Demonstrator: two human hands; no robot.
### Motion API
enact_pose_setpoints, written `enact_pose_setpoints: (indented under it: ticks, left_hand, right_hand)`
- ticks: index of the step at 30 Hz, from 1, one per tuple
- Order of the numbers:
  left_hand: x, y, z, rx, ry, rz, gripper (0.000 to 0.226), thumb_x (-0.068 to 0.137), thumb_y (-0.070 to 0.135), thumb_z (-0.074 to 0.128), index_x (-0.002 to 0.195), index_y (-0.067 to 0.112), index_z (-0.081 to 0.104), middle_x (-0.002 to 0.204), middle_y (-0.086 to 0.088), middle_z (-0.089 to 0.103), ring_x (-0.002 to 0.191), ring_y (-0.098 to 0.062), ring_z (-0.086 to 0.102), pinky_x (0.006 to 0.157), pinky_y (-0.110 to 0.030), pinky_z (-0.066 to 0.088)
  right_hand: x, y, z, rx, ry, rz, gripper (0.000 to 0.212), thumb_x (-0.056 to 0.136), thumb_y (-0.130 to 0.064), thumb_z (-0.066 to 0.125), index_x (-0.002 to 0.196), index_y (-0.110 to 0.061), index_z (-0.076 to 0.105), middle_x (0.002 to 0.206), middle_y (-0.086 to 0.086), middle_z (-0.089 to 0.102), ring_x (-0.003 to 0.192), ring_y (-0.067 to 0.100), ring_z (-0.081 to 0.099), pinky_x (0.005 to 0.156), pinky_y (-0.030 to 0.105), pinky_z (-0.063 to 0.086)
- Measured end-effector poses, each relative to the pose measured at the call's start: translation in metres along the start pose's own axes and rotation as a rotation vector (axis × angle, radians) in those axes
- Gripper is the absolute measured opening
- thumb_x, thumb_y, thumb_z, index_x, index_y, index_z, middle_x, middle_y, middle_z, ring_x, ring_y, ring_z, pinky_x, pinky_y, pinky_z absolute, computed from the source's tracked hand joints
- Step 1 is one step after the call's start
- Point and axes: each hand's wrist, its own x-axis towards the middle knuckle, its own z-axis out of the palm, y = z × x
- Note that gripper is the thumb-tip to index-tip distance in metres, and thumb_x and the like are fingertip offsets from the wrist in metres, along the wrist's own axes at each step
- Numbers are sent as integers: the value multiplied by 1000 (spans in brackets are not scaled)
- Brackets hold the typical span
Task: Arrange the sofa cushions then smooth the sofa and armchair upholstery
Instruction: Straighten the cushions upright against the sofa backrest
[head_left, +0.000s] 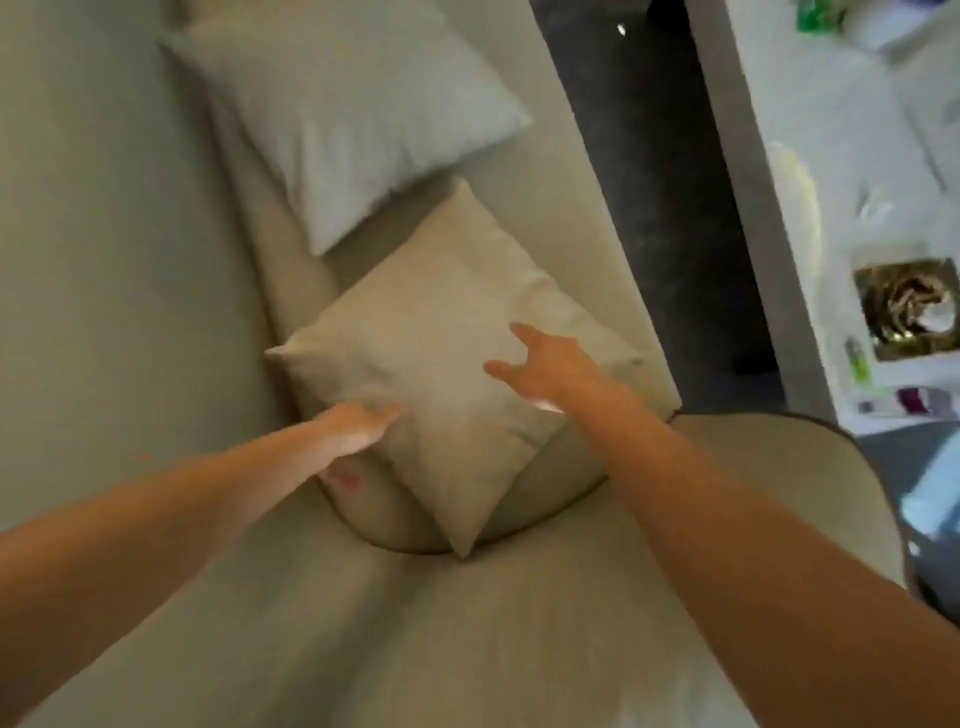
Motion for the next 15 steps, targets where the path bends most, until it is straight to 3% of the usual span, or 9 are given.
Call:
enact_pose_setpoints:
  ticks: [2, 4, 7, 9, 11, 13, 15]
  left_hand:
    - [39, -14, -9, -268, -74, -134, 71, 83, 67, 56, 129, 14, 50, 125, -8, 54, 77, -33, 66, 57, -47, 61]
    - [67, -27, -12, -354, -22, -84, 58, 87, 59, 57, 111, 6, 57, 104, -18, 64, 65, -35, 70, 55, -54, 61]
    - [87, -35, -6, -159, 210, 166, 45, 97, 48, 47, 81, 10, 64, 86, -22, 70, 72, -38, 69, 64, -54, 59]
    - [71, -32, -10, -82, 230, 290, 46, 99, 43, 43, 71, 13, 64, 76, -15, 71, 74, -35, 68, 69, -49, 58]
    - [44, -28, -21, -82, 206, 343, 42, 99, 39, 46, 71, 14, 63, 67, -8, 69, 63, -20, 69, 61, -43, 59]
    - [13, -21, -40, -128, 202, 380, 38, 99, 35, 51, 74, 9, 64, 61, -4, 68, 49, -7, 66, 46, -33, 56]
    - [-18, -17, -62, -142, 231, 404, 38, 98, 31, 53, 71, 6, 64, 53, -2, 65, 40, -5, 62, 36, -21, 47]
  right_hand:
    - [33, -17, 22, 84, 10, 65, 86, 85, -68, 54, 155, -36, 14, 162, 19, 12, 146, 37, 21, 117, 52, 23]
    - [60, -27, 47, 113, 95, 134, 91, 81, -70, 58, 154, -37, 16, 162, 19, 8, 149, 35, 12, 117, 57, 17]
    - [83, -24, 60, 113, 205, 176, 92, 78, -69, 62, 154, -38, 19, 161, 21, 12, 150, 32, 7, 116, 60, 13]
    - [82, -18, 49, 131, 188, 204, 91, 78, -68, 62, 153, -41, 18, 162, 21, 10, 150, 32, 8, 117, 58, 12]
    - [75, -14, 35, 150, 132, 227, 91, 78, -70, 60, 153, -42, 16, 163, 17, 7, 149, 33, 9, 117, 58, 12]
    - [62, -17, 24, 249, 67, 215, 93, 77, -72, 59, 153, -42, 17, 164, 12, 10, 147, 35, 17, 113, 62, 25]
    - [44, -28, 20, 485, 26, 227, 91, 74, -72, 63, 151, -43, 25, 160, 3, 25, 140, 37, 35, 94, 63, 48]
